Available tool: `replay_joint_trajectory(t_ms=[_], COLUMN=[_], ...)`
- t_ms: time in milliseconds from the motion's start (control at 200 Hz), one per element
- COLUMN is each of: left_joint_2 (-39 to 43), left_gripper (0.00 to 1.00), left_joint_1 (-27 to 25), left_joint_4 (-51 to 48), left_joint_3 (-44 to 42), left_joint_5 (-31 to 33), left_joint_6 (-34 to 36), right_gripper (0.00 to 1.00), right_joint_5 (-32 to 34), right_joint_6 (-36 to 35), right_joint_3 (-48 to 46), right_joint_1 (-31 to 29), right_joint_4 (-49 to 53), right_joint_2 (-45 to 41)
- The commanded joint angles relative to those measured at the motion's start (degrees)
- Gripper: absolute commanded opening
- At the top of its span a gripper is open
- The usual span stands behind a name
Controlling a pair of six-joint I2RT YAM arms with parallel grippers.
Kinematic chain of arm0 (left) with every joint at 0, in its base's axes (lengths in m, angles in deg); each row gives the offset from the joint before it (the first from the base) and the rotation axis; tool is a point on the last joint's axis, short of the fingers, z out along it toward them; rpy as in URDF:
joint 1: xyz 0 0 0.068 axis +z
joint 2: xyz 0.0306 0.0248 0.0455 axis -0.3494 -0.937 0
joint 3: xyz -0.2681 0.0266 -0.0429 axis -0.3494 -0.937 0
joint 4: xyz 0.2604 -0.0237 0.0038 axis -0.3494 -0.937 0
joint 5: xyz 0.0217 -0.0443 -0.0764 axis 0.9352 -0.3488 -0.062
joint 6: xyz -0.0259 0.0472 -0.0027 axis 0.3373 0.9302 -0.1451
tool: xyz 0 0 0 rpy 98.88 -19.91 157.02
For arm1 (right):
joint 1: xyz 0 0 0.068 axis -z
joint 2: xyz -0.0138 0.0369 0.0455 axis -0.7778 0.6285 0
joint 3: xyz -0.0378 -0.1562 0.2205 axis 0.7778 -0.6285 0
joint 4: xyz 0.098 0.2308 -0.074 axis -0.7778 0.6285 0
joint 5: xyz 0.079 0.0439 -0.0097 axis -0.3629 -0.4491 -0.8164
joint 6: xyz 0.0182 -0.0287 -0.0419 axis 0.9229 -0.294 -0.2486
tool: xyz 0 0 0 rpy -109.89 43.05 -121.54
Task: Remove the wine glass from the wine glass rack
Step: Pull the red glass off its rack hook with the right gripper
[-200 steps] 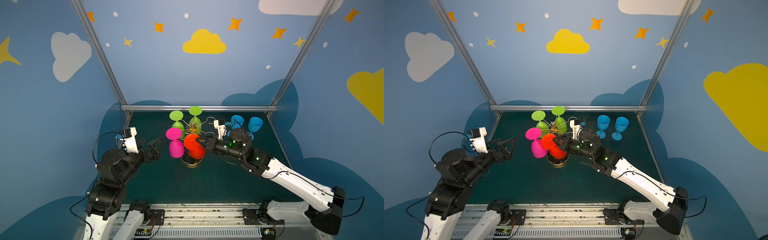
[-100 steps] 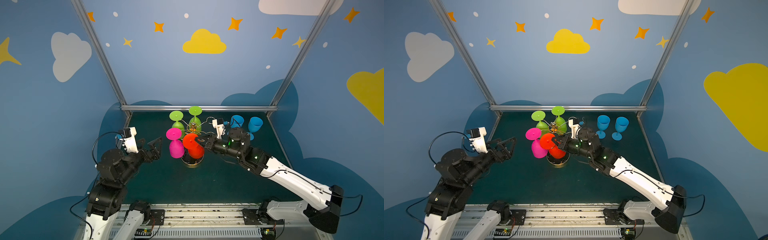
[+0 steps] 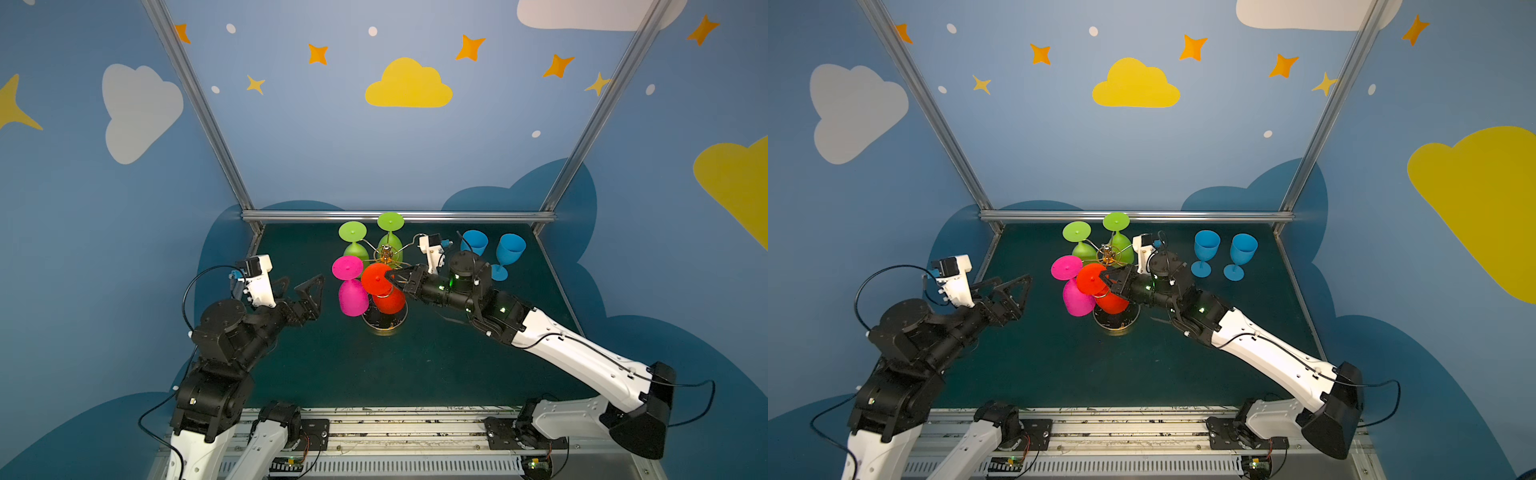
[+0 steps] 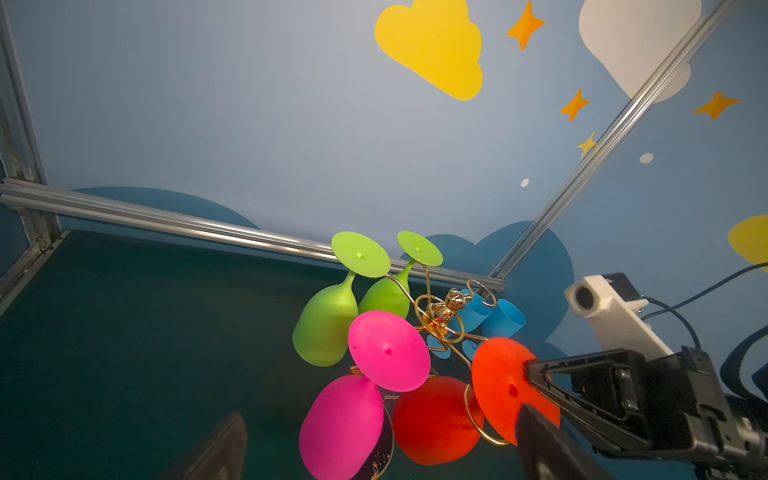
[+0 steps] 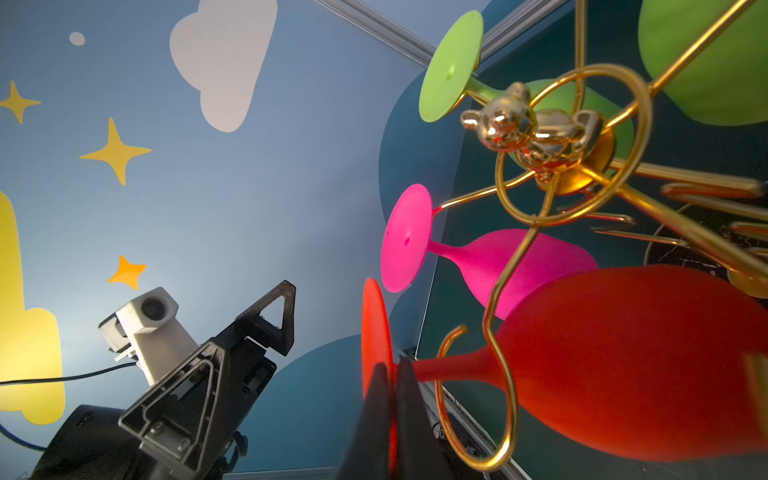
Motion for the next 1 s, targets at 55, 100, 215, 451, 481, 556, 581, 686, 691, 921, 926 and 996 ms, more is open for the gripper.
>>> replay_joint_trajectory(t_ms=[55,100,215,451,481,556,581,686,691,921,926,996], left_joint_2=[0.6,0.6,0.5,0.8,0.8,1.0,1.0,1.1,1.1,1.1,1.1,1.1], left_gripper=[0.99,0.99,0.99,0.99,0.99,0.99,0.99,0.99,0.99,0.99,0.99,0.99], left_joint_1=[0.2,0.2,0.2,0.2,0.3,0.2,0.2,0.2,0.2,0.2,0.2,0.2], left_joint_4=[0.2,0.1,0.0,-0.4,-0.3,-0.4,-0.3,-0.3,-0.3,-0.3,-0.3,-0.3], left_joint_3=[1.0,1.2,1.3,1.6,1.7,1.6,1.6,1.6,1.6,1.7,1.7,1.7], left_joint_5=[0.7,0.8,0.9,1.1,1.2,1.3,1.4,1.4,1.4,1.3,1.2,1.3], left_joint_6=[1.2,1.3,1.5,1.5,1.4,1.3,1.3,1.1,1.1,1.0,1.0,1.0], right_gripper=[0.00,0.00,0.00,0.00,0.00,0.00,0.00,0.00,0.00,0.00,0.00,0.00], right_joint_5=[1.3,1.3,0.4,-2.1,-2.3,-2.6,-2.5,-2.7,-2.7,-2.7,-2.7,-3.4], right_joint_6=[-0.7,-0.7,-0.9,-0.9,-0.9,-1.3,-1.4,-1.5,-1.5,-2.3,-2.3,-2.6], right_joint_3=[2.2,2.4,3.5,5.3,5.4,5.7,5.6,5.4,5.4,5.8,5.8,6.4], right_joint_1=[0.5,0.6,0.7,0.5,0.4,0.0,0.0,-0.4,-0.4,-1.2,-1.2,-1.3], right_joint_4=[-1.9,-2.1,-2.1,-2.4,-2.3,-1.5,-1.2,-0.8,-0.8,0.2,0.3,0.7], right_joint_2=[1.1,1.4,2.7,5.2,5.3,5.4,5.3,5.2,5.2,5.9,5.9,6.5])
